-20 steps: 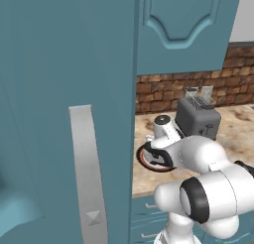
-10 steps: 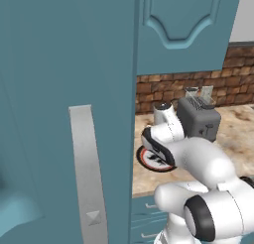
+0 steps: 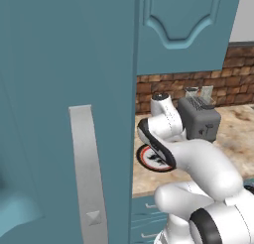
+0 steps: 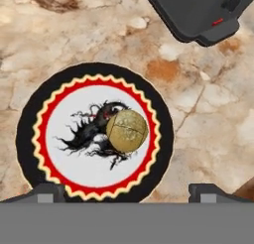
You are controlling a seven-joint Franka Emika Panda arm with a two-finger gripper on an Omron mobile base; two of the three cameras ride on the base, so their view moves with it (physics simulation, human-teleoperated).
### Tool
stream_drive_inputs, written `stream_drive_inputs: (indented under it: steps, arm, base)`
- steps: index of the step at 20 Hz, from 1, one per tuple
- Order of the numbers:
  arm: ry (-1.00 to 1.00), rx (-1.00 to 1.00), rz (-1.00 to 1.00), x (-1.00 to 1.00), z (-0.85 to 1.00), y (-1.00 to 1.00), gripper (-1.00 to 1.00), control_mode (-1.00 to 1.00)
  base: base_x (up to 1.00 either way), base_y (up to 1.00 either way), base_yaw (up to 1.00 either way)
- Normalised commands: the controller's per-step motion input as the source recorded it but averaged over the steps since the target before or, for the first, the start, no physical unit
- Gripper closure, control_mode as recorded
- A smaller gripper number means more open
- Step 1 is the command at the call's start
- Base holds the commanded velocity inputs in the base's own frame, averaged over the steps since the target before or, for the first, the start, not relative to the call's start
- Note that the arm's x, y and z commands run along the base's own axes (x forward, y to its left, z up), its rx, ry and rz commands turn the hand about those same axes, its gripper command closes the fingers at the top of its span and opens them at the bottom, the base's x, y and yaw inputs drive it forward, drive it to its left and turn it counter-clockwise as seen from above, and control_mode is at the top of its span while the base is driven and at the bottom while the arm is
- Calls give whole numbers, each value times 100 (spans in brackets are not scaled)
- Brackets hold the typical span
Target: Pick the avocado and bread from the counter and place them on the plate. Then pick the jam from the cabinet and place it next to the plate. Lastly close the cabinet door.
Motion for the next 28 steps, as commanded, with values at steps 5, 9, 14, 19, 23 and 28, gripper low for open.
stream_drive_inputs:
  steps: [5, 9, 14, 19, 23, 28]
  arm:
    - [1, -4, 46, -6, 7, 8, -100, -100]
    - [1, 0, 50, 0, -2, 4, -100, -100]
    - [1, 0, 50, 0, -1, 1, -100, -100]
    - [1, 0, 49, 1, 0, 9, -100, -100]
    - [0, 0, 44, 7, 0, 19, -100, -100]
    - [-4, 0, 28, 4, 0, 21, -100, -100]
  base:
    - [0, 0, 0]
    - [0, 0, 0]
    - [0, 0, 0]
    - [0, 0, 0]
    - [0, 0, 0]
    - [0, 0, 0]
